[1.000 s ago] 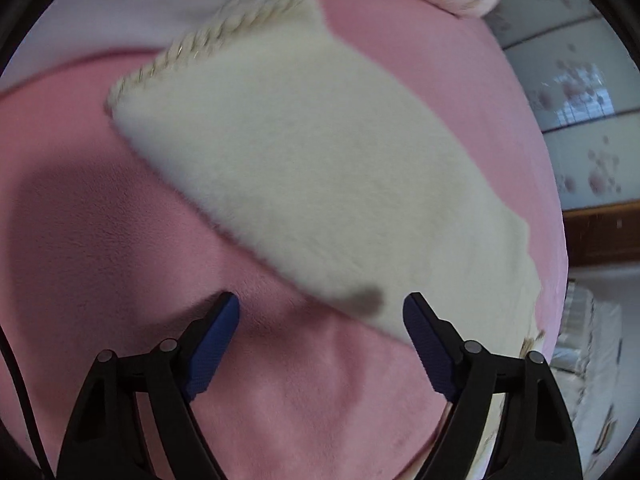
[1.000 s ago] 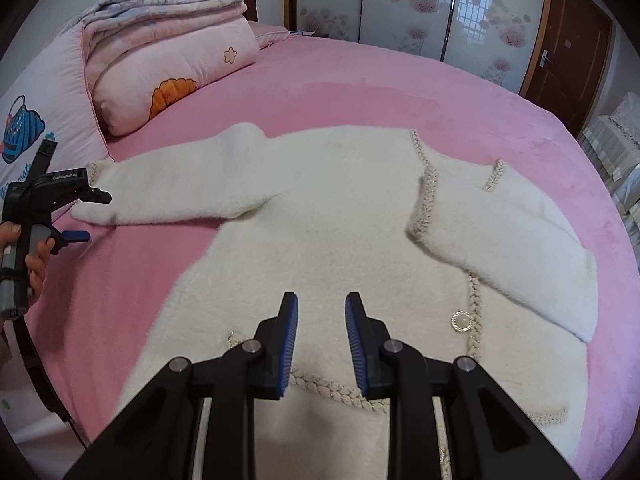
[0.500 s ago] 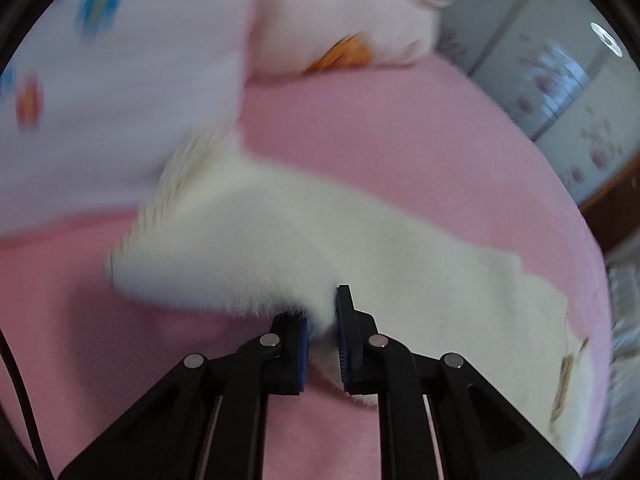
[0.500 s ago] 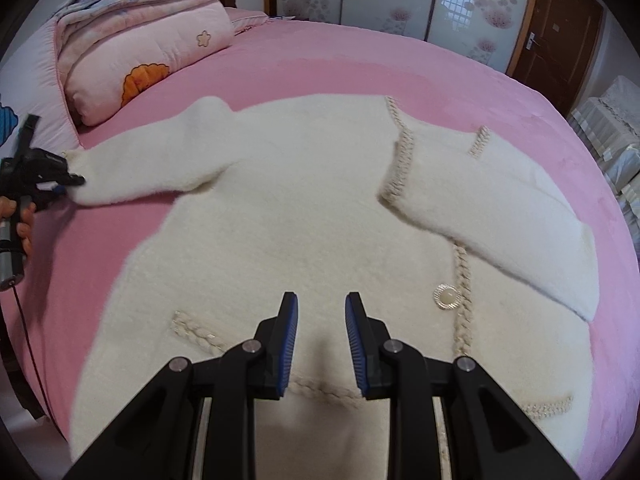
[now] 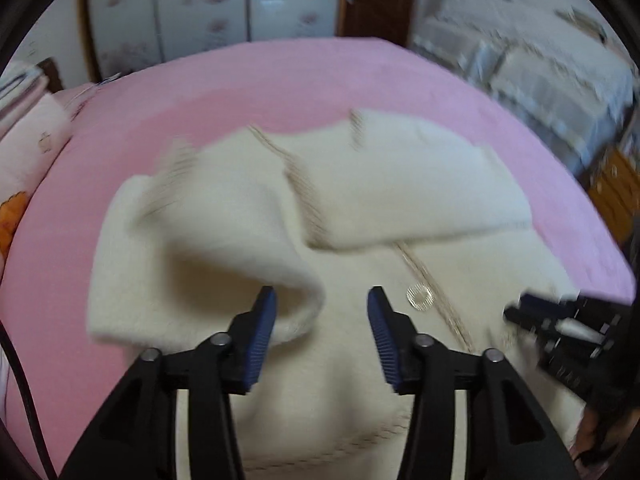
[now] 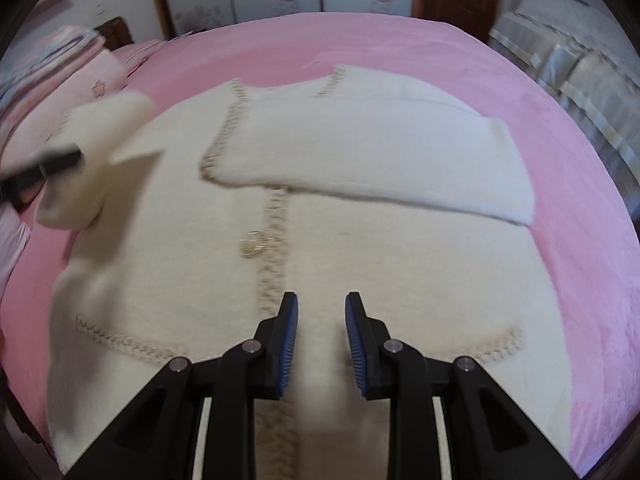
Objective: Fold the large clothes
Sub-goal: 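Fold the held sleeve across the cardigan body with the left tool, then grasp the braided front edge with the right tool and fold that side over the body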
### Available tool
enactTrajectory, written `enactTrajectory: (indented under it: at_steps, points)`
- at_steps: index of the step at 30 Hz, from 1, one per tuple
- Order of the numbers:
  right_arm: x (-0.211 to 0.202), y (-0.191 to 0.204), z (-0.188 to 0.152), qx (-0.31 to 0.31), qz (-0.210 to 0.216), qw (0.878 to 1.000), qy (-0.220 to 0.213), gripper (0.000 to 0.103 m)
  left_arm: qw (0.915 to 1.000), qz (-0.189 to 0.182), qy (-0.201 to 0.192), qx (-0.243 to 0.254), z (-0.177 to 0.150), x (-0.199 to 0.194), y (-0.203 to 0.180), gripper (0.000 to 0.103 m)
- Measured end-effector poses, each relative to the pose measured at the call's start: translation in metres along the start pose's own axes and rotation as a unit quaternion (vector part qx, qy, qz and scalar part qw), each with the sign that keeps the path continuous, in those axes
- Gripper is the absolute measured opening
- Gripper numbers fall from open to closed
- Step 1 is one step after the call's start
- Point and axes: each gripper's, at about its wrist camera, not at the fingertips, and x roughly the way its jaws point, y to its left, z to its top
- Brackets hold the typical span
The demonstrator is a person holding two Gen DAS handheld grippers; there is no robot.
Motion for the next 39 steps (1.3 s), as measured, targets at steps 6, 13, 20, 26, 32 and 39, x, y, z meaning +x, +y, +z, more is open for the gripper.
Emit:
enactTrajectory:
  at_steps: [6,13,20,26,32,39]
  points:
    - [0.001,-0.029,0.0,0.02,0.015,1.0,-0.004,0.025,0.9998,0.005,0.011,-0.016,-0.044,0.0,-0.037,0.05]
    - [0.004,-0.013,0.015,0.023,0.078,0.997,-0.009,0.025,0.9825,0.021,-0.012,-0.185,-0.074,-0.011,0.022,0.06]
    - [0.017,-0.006,0.037,0.037,0.134,0.99,-0.018,0.051,0.9649,0.055,0.018,-0.256,-0.123,-0.004,0.062,0.061]
    - [0.045,-0.021,0.051,0.069,0.162,0.984,0.0,0.051,0.9653,0.064,0.024,-0.252,-0.148,-0.003,0.073,0.062]
    - [0.074,-0.012,0.072,0.077,0.191,0.978,0.021,0.051,0.9685,0.072,0.021,-0.238,-0.133,-0.011,0.062,0.067]
    - [0.08,0.035,0.088,-0.016,0.133,0.991,0.018,0.014,0.9618,0.08,-0.02,-0.261,-0.102,-0.02,0.093,0.067]
